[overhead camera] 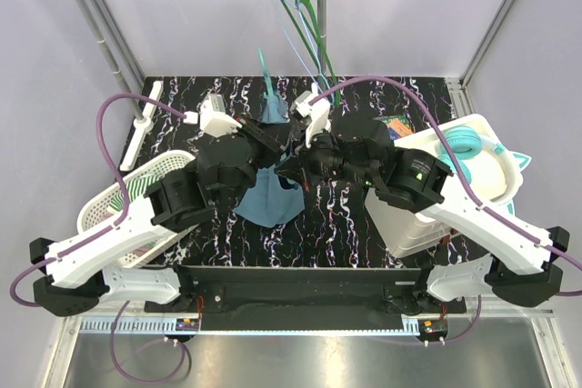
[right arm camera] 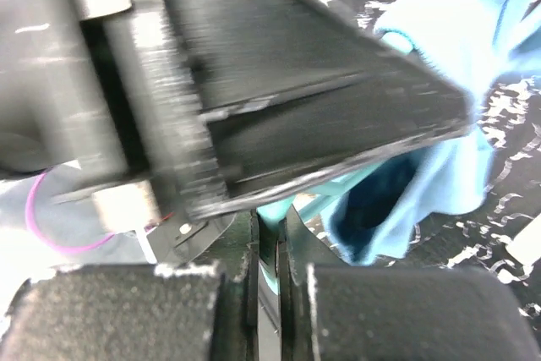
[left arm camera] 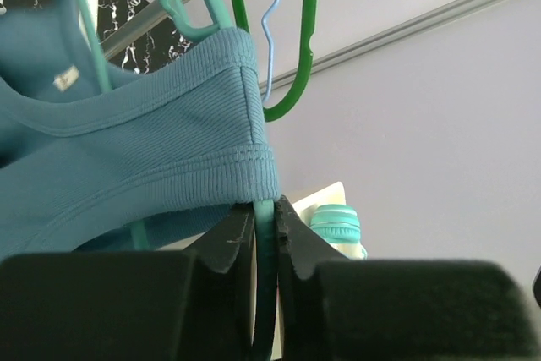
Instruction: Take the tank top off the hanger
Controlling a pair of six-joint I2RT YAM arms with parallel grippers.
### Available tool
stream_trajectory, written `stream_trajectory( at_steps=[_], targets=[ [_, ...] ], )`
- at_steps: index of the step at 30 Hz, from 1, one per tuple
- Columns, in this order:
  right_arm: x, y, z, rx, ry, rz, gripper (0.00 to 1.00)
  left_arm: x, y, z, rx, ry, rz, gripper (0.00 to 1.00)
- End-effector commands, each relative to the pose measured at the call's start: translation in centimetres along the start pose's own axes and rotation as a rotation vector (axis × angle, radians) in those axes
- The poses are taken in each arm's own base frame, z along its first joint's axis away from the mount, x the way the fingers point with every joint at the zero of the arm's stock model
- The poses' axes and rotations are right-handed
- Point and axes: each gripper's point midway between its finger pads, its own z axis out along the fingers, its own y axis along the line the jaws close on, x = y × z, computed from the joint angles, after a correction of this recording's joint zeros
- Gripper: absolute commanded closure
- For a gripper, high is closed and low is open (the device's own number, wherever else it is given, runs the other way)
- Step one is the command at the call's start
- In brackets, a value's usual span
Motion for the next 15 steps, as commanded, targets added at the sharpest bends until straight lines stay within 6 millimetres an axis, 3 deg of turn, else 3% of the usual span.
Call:
stream_trajectory(
  at_steps=[1, 7, 15],
  targets=[
    [-3.1, -2.0, -0.9, 0.1, -0.17, 0.014, 1.0, -1.7, -2.6, -1.9, 0.119, -0.004, -0.045, 0.76],
    [-3.1, -1.8, -2.0, 0.069, -0.24, -0.014, 1.0, -2.6, -2.2, -2.9, 0.17, -0.016, 0.086, 0.49],
    [-4.2, -0.1, -5.0, -0.018, -0.282, -0.077, 1.0, -7.2, 0.5, -7.3, 0.218, -0.089, 0.192, 0.39]
  ],
)
